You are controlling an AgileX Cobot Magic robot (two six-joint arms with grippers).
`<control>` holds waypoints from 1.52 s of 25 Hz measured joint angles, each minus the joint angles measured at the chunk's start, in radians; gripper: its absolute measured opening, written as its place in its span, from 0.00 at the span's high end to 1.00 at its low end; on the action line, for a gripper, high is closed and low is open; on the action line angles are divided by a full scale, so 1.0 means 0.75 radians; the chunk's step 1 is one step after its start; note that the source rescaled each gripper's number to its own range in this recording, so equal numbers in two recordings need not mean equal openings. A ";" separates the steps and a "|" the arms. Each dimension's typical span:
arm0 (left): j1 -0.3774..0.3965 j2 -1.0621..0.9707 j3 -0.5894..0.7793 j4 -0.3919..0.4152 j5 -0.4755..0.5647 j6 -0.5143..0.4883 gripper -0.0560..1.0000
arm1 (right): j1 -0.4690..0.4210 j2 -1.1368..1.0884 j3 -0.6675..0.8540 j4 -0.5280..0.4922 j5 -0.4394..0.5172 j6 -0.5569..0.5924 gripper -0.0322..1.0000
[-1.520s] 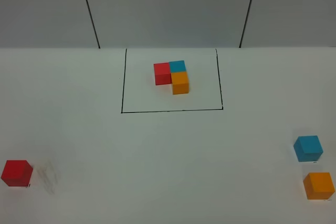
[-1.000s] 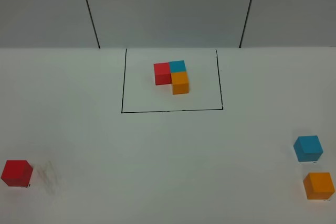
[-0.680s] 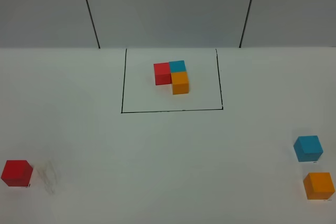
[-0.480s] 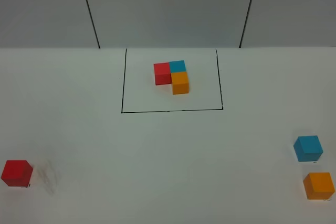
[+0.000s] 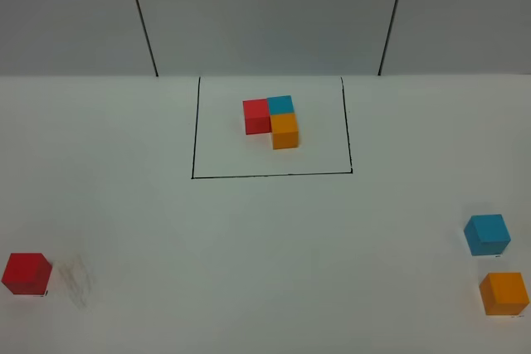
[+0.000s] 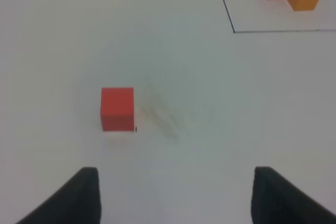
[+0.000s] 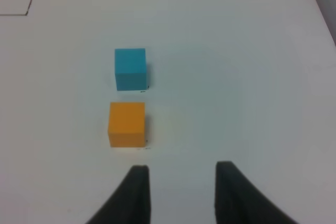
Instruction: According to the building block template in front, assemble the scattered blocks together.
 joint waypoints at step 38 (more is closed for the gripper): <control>0.000 1.466 -0.585 0.175 -0.051 -0.009 0.54 | 0.000 0.000 0.000 0.000 0.000 0.000 0.97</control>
